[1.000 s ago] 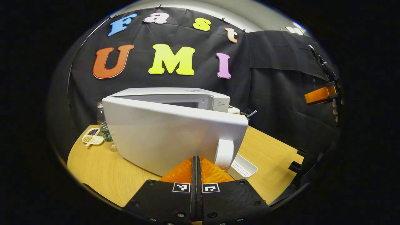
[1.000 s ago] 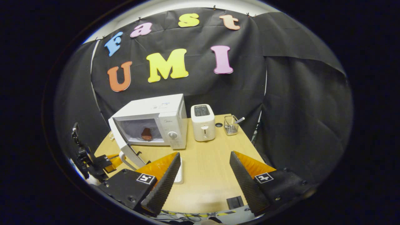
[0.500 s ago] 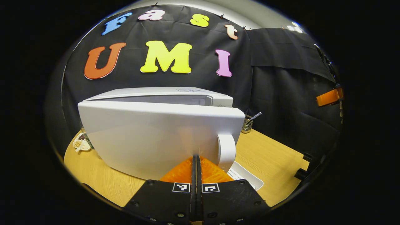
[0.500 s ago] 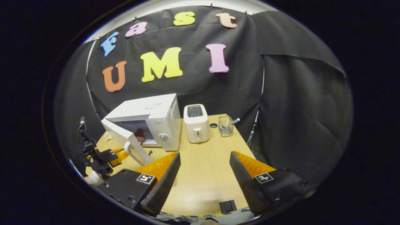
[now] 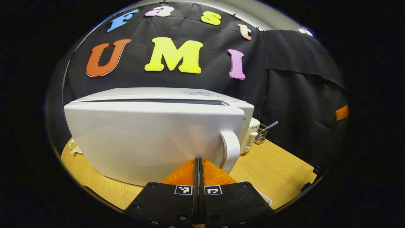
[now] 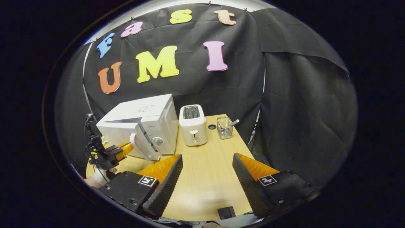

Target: Open the microwave oven with the left hand, put the food in, and close the microwave oven.

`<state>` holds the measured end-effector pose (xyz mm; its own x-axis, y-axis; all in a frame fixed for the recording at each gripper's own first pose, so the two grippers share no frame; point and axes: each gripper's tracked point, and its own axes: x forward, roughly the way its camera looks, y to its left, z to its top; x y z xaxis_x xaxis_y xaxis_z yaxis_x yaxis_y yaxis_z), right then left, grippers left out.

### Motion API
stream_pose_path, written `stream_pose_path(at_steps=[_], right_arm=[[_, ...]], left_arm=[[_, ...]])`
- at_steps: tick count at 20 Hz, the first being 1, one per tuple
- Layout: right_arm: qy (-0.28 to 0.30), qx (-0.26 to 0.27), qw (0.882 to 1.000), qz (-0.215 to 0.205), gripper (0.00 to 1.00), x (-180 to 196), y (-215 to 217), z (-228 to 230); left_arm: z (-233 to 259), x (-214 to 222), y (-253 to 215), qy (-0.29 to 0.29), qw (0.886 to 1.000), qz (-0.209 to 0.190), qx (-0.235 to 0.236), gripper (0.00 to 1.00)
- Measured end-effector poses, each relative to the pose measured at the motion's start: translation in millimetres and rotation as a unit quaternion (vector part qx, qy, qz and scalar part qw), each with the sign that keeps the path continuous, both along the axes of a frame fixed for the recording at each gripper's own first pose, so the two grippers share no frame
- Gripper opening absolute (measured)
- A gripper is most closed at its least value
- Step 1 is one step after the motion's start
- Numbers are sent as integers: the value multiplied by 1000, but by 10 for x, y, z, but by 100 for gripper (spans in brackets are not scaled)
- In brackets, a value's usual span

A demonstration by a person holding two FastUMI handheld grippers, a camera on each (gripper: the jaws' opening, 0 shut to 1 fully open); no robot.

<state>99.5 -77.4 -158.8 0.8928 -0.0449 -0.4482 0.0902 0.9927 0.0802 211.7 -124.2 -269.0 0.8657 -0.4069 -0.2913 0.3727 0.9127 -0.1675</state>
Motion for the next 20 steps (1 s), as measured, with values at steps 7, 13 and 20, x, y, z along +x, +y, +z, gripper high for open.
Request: stream_pose_path(at_steps=[7,13,20], right_arm=[[7,4,1000,-1,100,150,-69,-51],[12,9,1000,2,100,215,-81,-97],[15,11,1000,18,100,268,16,-118]], left_arm=[[-105,171,-131,7,1000,26,11,0],[-151,192,-145,11,999,28,11,0],[-191,261,-143,20,998,53,16,0]])
